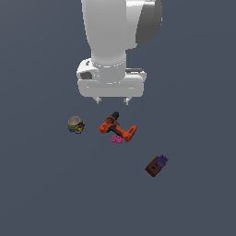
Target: Pick up a designated object from a clutter of objects.
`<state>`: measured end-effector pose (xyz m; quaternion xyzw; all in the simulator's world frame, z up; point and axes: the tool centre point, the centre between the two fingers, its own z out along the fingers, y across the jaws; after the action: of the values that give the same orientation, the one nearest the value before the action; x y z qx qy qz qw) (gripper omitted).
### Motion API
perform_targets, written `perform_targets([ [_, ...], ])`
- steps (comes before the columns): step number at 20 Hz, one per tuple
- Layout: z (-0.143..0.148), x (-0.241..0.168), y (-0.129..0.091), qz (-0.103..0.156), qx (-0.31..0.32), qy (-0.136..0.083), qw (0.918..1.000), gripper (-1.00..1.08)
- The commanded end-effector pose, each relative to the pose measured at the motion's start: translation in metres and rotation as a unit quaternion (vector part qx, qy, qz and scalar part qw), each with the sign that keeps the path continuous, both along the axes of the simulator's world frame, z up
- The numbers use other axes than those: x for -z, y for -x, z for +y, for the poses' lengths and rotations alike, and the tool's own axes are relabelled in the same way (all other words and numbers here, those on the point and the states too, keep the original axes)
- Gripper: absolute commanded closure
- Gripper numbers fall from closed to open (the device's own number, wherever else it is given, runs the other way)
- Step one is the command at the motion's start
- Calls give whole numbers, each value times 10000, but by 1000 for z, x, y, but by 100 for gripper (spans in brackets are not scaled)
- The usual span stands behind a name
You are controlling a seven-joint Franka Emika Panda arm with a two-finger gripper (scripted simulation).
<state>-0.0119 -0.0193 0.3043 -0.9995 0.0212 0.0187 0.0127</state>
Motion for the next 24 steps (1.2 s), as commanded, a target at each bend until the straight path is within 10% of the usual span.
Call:
perform_targets([
  [1, 0, 0, 0, 0, 0, 0, 10000, -92],
  [24, -2, -3, -23, -240, 236, 92, 9994, -92],
])
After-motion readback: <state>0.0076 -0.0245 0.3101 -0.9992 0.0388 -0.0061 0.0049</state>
